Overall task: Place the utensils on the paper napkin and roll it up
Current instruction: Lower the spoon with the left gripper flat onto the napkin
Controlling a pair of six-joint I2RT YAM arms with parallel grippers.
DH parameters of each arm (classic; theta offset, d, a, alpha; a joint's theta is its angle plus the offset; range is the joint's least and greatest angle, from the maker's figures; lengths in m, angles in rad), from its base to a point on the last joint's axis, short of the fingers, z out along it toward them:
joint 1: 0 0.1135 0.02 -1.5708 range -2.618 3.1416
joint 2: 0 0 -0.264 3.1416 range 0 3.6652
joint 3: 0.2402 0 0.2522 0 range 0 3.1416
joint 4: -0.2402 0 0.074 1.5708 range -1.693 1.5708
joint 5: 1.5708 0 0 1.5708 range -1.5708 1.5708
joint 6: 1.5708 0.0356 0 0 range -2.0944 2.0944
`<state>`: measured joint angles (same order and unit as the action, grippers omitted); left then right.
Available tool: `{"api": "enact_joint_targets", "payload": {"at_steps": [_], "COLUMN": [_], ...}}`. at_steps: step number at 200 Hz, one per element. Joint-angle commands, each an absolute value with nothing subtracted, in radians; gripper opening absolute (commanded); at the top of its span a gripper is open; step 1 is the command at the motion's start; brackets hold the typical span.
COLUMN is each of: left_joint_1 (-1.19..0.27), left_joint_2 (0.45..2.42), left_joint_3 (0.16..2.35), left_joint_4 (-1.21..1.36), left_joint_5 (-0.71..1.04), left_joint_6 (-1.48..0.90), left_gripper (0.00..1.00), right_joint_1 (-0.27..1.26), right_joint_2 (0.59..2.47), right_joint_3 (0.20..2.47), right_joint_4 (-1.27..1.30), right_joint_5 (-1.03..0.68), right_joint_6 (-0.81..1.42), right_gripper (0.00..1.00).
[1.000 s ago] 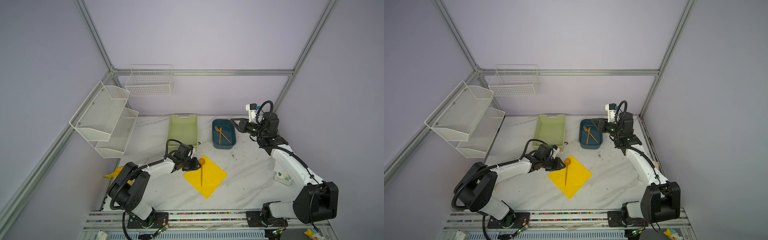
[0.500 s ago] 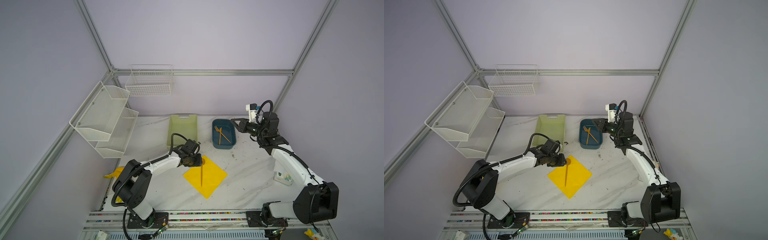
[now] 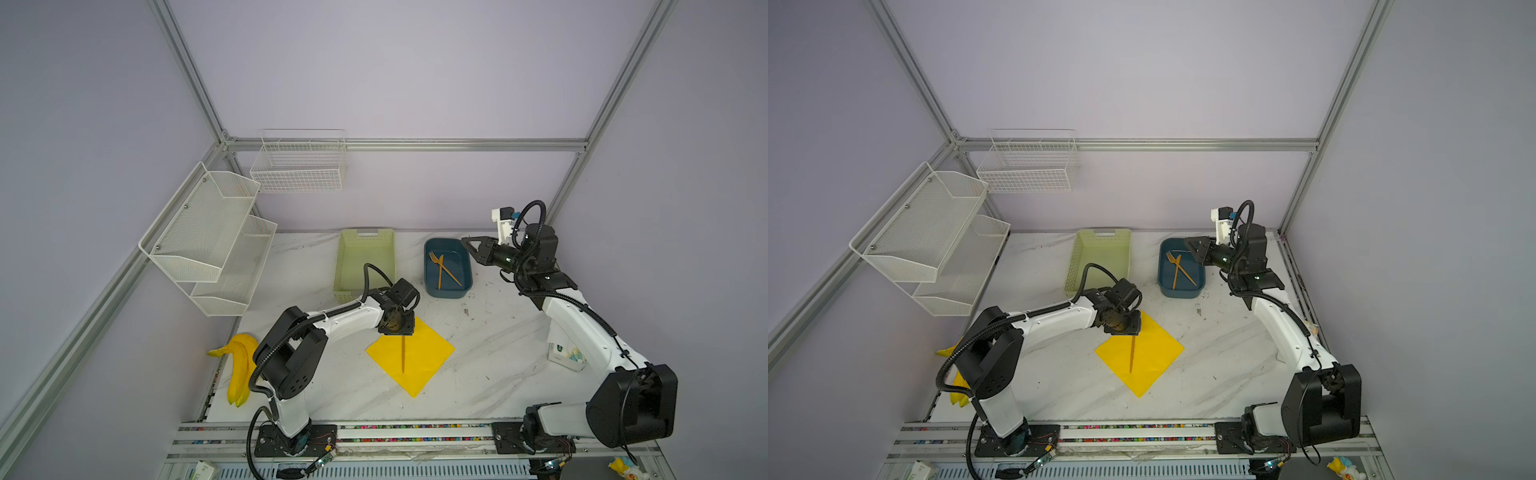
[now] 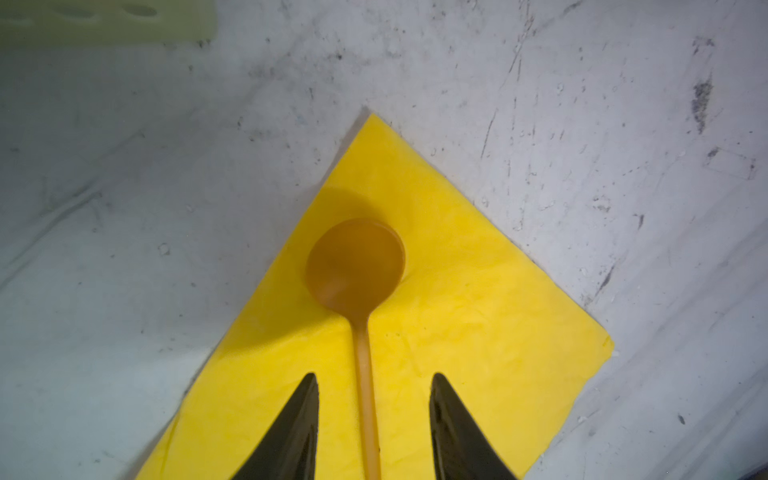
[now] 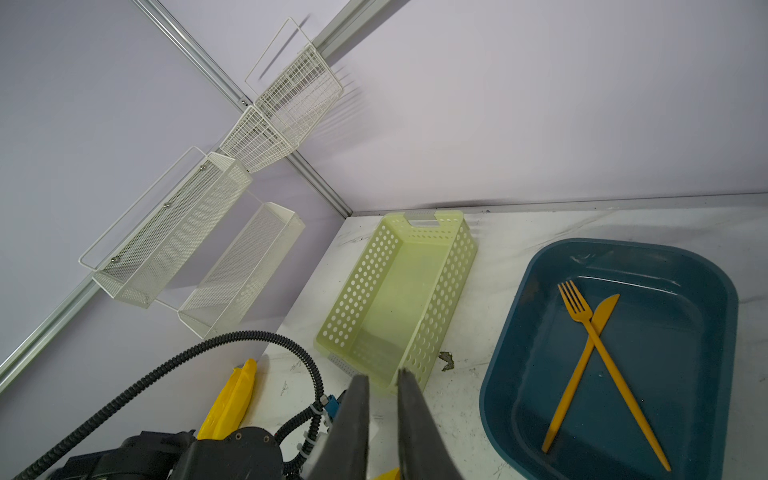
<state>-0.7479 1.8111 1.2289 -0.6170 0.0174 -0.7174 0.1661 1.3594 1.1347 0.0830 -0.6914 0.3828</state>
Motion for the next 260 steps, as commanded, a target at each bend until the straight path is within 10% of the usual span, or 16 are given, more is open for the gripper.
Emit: {"api": "enact_joint_targets", "payload": {"at_steps": [1,260], "left_joint_1": [-0.759,-0.764], "left_joint_2": [1.832,1.878], "left_joint_3": [1.317,1.319], "left_joint_4": [-0.642,-0.659], "left_joint_5": [-0.003,-0.005], "left_joint_6": [-0.724,-0.693], "left_gripper": [0.42,0.30], "right_joint_1": [0.162,0.163], "right_joint_2": [1.329,1.336], "right_joint_3": [1.164,1.167], "right_joint_4": [0.081,0.085], "right_joint_5": [-0.680,-0.696], "right_joint_6": [0.366,0.369], "right_gripper": [0.18,0.18]}}
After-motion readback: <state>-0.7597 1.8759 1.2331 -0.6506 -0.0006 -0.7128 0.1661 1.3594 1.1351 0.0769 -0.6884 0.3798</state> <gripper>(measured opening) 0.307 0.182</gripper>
